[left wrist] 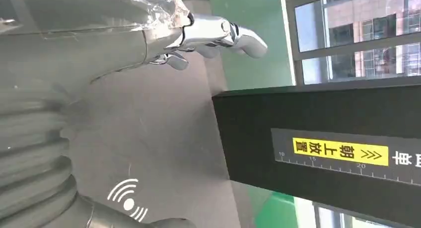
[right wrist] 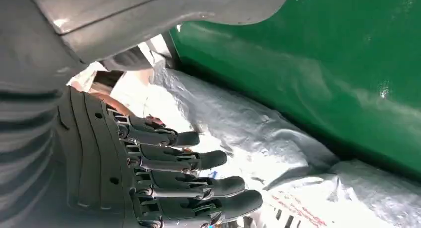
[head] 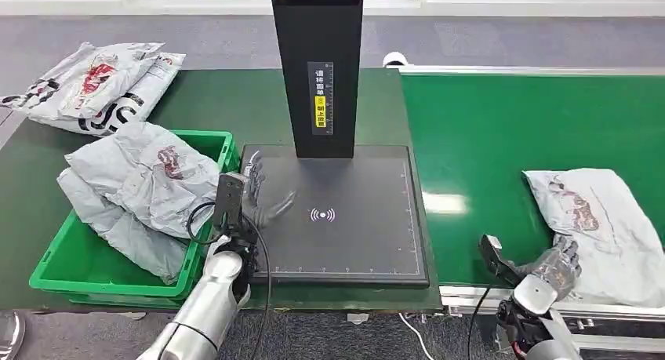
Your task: Moved the parcel from conveyor to table for the left to box.
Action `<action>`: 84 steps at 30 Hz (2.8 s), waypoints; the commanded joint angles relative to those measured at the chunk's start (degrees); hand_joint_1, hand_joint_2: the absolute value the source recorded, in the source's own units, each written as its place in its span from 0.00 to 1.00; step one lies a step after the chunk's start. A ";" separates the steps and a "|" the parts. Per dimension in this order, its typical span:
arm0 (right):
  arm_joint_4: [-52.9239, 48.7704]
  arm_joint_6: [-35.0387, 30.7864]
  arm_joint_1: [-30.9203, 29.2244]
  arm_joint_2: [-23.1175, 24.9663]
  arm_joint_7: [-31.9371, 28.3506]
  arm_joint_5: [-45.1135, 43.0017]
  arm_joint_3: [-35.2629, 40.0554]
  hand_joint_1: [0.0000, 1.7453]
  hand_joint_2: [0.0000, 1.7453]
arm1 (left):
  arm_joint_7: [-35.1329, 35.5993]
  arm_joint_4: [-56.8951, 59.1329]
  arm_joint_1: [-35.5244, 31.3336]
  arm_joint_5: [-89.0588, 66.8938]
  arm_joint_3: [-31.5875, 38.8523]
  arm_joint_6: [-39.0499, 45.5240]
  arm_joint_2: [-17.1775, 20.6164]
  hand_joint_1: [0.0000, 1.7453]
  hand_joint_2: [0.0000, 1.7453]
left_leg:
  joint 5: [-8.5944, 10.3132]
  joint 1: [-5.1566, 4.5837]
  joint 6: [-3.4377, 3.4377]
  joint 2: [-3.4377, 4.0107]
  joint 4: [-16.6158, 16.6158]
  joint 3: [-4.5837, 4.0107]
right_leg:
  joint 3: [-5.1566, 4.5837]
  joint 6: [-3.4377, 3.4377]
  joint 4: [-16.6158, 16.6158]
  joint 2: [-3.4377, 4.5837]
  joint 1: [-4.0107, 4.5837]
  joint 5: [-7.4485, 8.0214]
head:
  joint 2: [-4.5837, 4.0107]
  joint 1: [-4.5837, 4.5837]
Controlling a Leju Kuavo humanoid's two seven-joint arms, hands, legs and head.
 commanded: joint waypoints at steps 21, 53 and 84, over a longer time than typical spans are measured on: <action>-0.55 0.31 1.51 -2.31 3.72 -0.07 7.12 0.00 1.00 | 0.39 6.37 -3.32 1.15 0.50 -0.43 0.15 0.00 1.00 | 0.01 0.01 0.02 -0.04 -0.02 0.05 | 0.07 -0.01 -0.04 -0.09 0.02 -0.01 | 0.02 -0.02; 1.07 7.02 2.81 -2.42 4.26 -0.07 5.40 0.00 1.00 | -0.22 9.27 -5.12 1.38 0.55 -0.73 -0.77 0.00 1.00 | 0.01 0.03 0.05 -0.07 -0.07 0.23 | 0.30 -0.02 -0.16 -0.16 0.05 -0.01 | 0.02 -0.02; 4.71 16.99 -2.80 3.80 -4.25 -1.63 3.53 1.00 1.00 | 0.55 9.86 -6.32 0.14 0.46 0.21 0.54 0.00 1.00 | -0.03 0.05 0.13 0.19 -0.01 0.57 | 0.69 0.23 -0.26 0.06 0.24 0.10 | 0.02 -0.02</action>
